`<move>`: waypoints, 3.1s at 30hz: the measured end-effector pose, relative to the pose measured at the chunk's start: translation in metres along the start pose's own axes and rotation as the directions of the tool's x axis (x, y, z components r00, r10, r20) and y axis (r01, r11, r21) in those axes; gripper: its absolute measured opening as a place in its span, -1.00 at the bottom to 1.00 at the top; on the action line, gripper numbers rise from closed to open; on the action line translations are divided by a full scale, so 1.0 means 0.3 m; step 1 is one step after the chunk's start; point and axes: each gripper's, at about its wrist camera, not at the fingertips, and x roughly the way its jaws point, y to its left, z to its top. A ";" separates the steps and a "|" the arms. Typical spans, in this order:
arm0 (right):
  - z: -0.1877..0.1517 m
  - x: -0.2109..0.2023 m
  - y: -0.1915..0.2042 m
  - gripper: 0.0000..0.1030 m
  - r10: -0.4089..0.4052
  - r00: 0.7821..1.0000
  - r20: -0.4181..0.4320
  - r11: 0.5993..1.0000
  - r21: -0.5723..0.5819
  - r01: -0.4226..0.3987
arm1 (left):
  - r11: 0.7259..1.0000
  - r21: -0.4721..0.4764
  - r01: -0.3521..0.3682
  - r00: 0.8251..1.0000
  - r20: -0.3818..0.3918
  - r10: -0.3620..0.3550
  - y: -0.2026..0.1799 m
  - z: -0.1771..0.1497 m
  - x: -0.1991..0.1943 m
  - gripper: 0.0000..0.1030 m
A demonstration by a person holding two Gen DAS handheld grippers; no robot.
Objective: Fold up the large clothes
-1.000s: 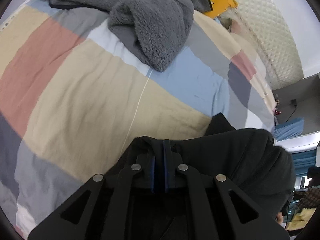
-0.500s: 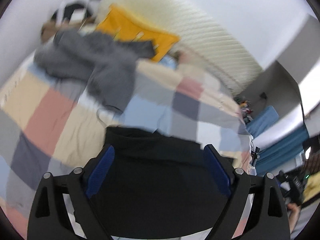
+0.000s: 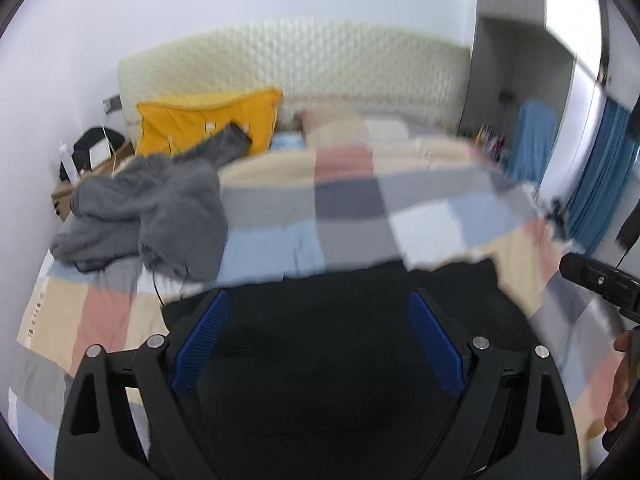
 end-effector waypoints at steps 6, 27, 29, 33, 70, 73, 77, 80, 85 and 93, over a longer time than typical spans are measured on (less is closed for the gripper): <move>-0.163 0.293 -0.011 0.49 -0.035 0.997 -0.064 0.998 -0.060 0.032 | 0.994 0.061 -0.089 0.992 -0.081 0.094 0.013 -0.130 0.257 0.76; -0.190 0.557 0.030 1.00 -0.073 0.995 -0.068 0.981 -0.184 0.060 | 0.994 -0.076 -0.073 0.997 -0.044 0.070 0.080 -0.181 0.402 0.78; -0.180 0.578 0.030 1.00 -0.073 0.995 -0.068 0.981 -0.185 0.059 | 0.993 -0.081 -0.081 0.996 -0.048 0.078 0.079 -0.180 0.422 0.79; -0.178 0.613 0.031 1.00 -0.081 0.995 -0.053 0.978 -0.197 0.069 | 0.994 -0.087 -0.064 0.996 -0.073 0.057 0.094 -0.167 0.454 0.79; -0.078 0.300 -0.447 0.93 -0.024 0.999 0.027 0.990 0.136 0.020 | 0.896 -0.444 -0.007 0.994 -0.099 -0.041 0.676 -0.291 0.334 0.81; -0.112 0.337 -0.624 0.94 0.003 0.999 -0.047 0.945 0.326 0.012 | 0.857 -0.515 0.012 0.980 -0.165 -0.113 0.730 -0.333 0.412 0.81; -0.185 0.414 -0.736 0.94 0.108 0.988 -0.113 0.871 0.490 -0.040 | 0.810 -0.577 0.102 0.949 -0.187 -0.253 0.728 -0.364 0.479 0.75; -0.197 0.463 -0.720 0.81 0.174 0.974 -0.148 0.866 0.494 -0.080 | 0.751 -0.628 0.201 0.920 -0.143 -0.366 0.711 -0.372 0.490 0.37; -0.166 0.475 -0.634 -0.13 0.207 0.972 -0.109 0.894 0.424 -0.143 | 0.766 -0.595 0.244 0.922 -0.103 -0.374 0.652 -0.333 0.471 -0.42; -0.059 0.331 -0.583 -0.77 0.088 0.994 0.069 0.945 0.311 -0.105 | 0.803 -0.542 0.250 0.966 0.089 -0.241 0.654 -0.231 0.339 -0.88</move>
